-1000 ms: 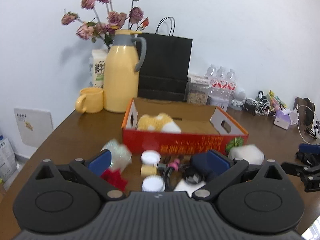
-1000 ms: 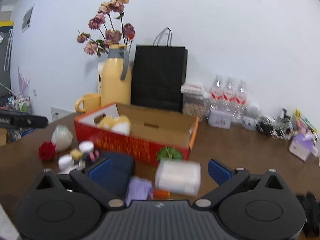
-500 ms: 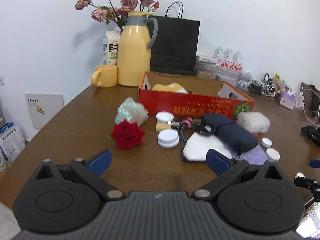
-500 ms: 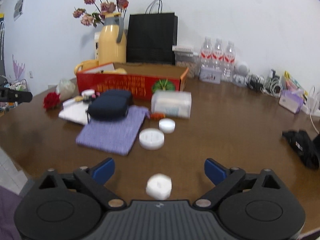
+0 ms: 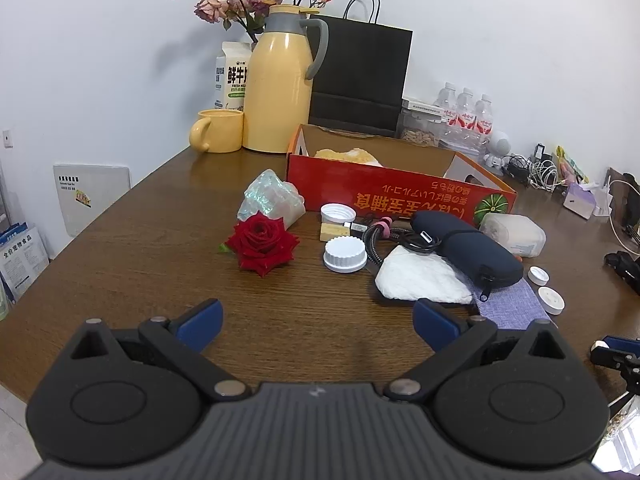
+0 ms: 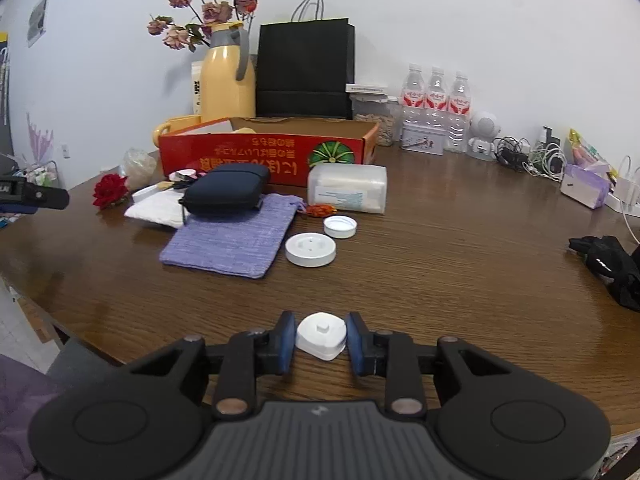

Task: Organize objects
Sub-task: 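Grasp the white square cap on the table with the right tool, then grasp the red rose with the left tool while the right tool holds the square cap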

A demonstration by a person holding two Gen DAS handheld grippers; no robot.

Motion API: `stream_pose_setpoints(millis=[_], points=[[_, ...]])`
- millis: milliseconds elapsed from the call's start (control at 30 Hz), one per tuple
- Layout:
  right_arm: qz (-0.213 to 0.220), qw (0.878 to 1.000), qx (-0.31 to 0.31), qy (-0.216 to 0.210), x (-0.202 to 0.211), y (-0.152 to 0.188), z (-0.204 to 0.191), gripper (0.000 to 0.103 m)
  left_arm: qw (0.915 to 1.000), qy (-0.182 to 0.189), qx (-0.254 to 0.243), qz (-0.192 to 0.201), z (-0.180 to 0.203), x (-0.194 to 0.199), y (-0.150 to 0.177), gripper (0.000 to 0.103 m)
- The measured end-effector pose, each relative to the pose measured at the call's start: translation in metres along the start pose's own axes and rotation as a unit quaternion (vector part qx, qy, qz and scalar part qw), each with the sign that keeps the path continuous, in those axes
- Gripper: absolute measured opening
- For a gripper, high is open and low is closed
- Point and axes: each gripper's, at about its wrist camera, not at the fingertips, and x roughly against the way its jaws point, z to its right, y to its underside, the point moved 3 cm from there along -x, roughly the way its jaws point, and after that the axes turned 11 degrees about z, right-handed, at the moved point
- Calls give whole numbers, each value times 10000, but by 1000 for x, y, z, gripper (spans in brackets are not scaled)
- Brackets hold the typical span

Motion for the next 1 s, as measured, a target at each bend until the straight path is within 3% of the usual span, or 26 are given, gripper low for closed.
stream_pose_setpoints(millis=[367,1000], points=[[191,9998,-25,-108,-8,-12,-8,26,9998,-127,113,-41,-11,-13,-2,103],[688,9965,55,-466,-53,-59,-38,26,9978,-642,146,-69,-32,-96,-33,103]])
